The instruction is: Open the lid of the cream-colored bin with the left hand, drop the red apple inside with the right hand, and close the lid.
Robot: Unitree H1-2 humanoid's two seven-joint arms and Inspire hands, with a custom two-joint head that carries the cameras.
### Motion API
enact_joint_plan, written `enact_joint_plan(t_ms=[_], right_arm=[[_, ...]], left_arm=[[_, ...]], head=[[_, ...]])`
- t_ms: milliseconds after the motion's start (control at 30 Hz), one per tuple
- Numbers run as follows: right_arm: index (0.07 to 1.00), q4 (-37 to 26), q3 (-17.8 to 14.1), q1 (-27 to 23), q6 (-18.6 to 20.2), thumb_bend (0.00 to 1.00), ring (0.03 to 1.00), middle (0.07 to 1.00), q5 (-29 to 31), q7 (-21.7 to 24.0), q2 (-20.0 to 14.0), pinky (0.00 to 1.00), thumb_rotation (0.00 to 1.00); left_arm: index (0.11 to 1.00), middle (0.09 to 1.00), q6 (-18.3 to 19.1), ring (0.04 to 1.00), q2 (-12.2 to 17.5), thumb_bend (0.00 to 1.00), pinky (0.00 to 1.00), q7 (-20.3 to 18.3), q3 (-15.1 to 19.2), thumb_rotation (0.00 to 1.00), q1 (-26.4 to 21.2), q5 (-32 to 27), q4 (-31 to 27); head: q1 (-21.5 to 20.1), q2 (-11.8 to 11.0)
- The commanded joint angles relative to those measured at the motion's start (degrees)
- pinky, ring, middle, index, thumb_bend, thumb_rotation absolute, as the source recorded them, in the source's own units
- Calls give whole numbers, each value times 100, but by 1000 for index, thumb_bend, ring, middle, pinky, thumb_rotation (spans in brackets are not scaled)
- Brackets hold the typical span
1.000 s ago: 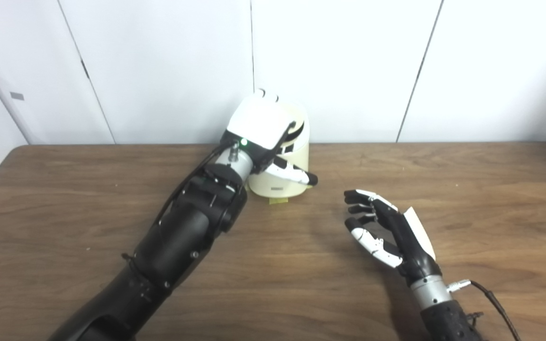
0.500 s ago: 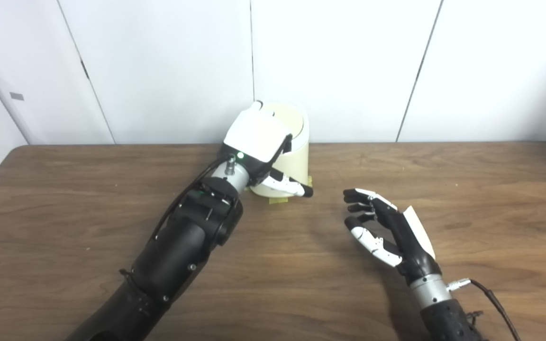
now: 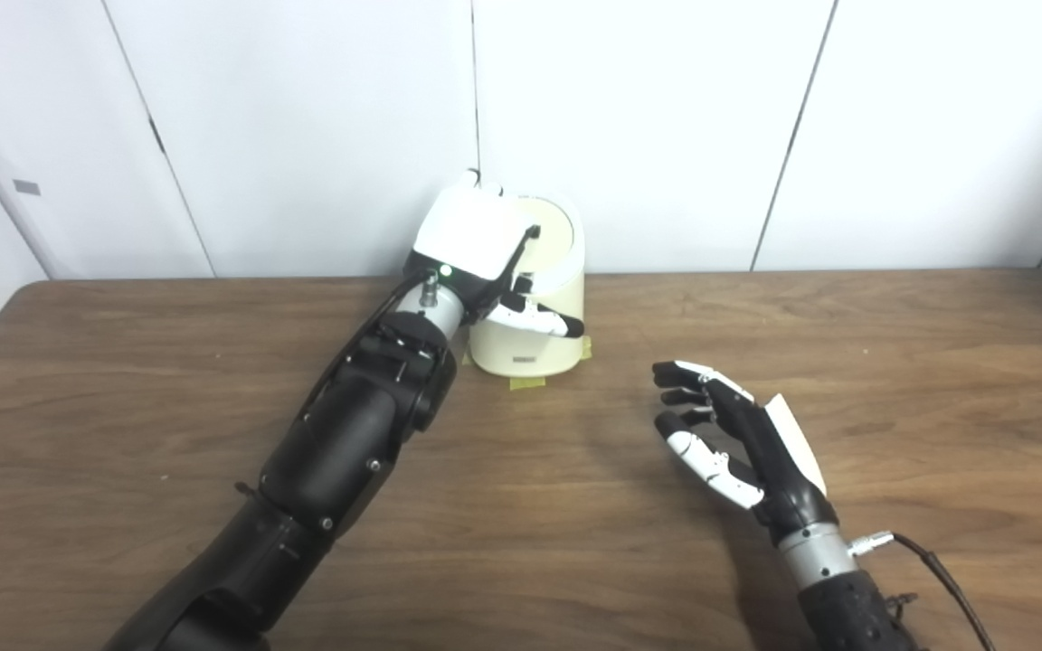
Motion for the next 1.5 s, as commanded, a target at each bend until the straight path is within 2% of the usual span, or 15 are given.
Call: enact_joint_plan(t_ms=[0,200,400,467,567,700,800,900,933,1033,1100,1133,1233,1467], right_arm=[[772,-180,-5,-170,-66,288,741,775,-20,15,-47,629,698],[771,-211,12,-167,-67,281,738,772,-60,19,-64,628,681],[768,-237,-17,-144,-47,299,733,767,-36,0,-38,627,679],[764,-207,-9,-151,-114,286,728,764,-50,-13,-54,616,660],[767,-213,9,-160,-88,284,730,765,-88,5,-72,617,670],[768,-279,-4,-138,34,300,731,767,-61,1,-11,625,674],[768,-266,-9,-139,-3,308,731,767,-35,-9,-9,629,683],[764,-232,-17,-158,-61,301,728,763,-54,-28,-38,624,684],[764,-219,-24,-163,-84,298,727,762,-51,-38,-40,622,682],[749,-165,-57,-173,-217,245,712,748,-56,-134,-22,601,599],[734,-108,-89,-184,-345,215,693,731,-118,-259,-16,577,527],[726,-67,-118,-191,-408,212,687,725,-121,-333,0,572,512],[702,-6,-181,-204,-466,223,664,707,-211,-540,51,550,485],[688,48,-272,-196,-490,242,657,697,-318,-808,135,552,439]], left_arm=[[793,832,162,934,110,935,1000,-66,72,869,-148,-43,194],[803,838,170,934,114,937,1000,-57,115,882,-87,-149,-123],[767,771,-142,848,-58,791,1000,1298,710,830,4,-957,-838],[769,770,-220,841,-86,745,1000,1609,848,811,-20,-1090,-1031],[788,781,-289,842,-123,704,1000,1872,1108,821,-47,-1386,-1420],[766,771,-310,807,-141,670,1000,1999,1513,772,267,-1882,-2133],[773,778,-324,798,-225,613,953,2042,1835,780,804,-2455,-2530],[768,783,-639,794,-306,495,753,2109,2249,727,1488,-3729,-2716],[764,783,-737,796,-332,452,728,2133,2403,727,1722,-4139,-2722],[775,802,-1007,804,-397,353,713,2117,2830,824,2318,-5362,-2594],[787,811,-1216,815,-399,308,742,1924,3051,830,2693,-6345,-2454],[787,811,-1335,811,-376,290,748,1837,3105,777,2879,-6695,-2379],[767,792,-1610,787,-284,275,718,1704,3135,619,3308,-7165,-2171],[772,798,-1825,793,-321,239,732,1645,3089,401,3801,-7556,-1851]], head=[[-4,9],[0,19],[25,41],[12,42],[-2,38],[-24,39],[-16,45],[-19,56],[-14,47],[8,50],[3,51],[-3,49],[-18,38],[-33,45]])
